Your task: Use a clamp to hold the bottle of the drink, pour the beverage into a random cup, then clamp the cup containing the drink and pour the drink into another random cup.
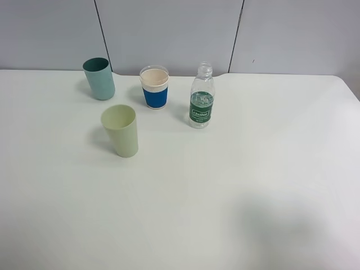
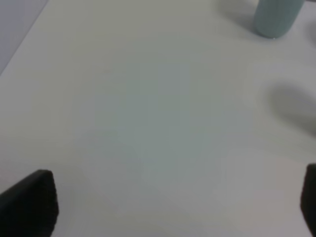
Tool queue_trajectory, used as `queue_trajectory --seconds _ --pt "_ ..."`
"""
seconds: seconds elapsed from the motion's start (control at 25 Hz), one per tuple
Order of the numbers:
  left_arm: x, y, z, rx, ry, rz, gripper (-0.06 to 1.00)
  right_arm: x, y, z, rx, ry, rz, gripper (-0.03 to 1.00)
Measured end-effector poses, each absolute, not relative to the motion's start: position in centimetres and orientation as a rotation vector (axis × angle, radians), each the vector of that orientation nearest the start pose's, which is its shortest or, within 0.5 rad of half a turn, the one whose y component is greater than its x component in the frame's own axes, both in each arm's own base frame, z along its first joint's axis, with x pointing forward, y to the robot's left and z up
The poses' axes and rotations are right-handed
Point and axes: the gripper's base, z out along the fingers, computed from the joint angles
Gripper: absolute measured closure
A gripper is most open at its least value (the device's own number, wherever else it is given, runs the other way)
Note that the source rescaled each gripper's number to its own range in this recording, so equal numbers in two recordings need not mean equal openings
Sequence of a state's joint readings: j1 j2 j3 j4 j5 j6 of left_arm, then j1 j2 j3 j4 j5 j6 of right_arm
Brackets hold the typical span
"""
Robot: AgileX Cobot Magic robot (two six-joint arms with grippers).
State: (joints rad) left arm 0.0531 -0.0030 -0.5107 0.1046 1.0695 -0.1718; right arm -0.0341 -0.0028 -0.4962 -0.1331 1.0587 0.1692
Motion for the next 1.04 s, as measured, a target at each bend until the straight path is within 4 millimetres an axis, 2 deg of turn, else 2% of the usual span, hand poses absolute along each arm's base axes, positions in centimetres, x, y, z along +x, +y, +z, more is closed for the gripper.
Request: queue_trajectory --seconds 1.04 --pt "-0.76 0.79 27.99 -0.233 2.021 0.051 -0.05 -0.55 -1.03 27.70 0.213 2.026 -0.075 0.02"
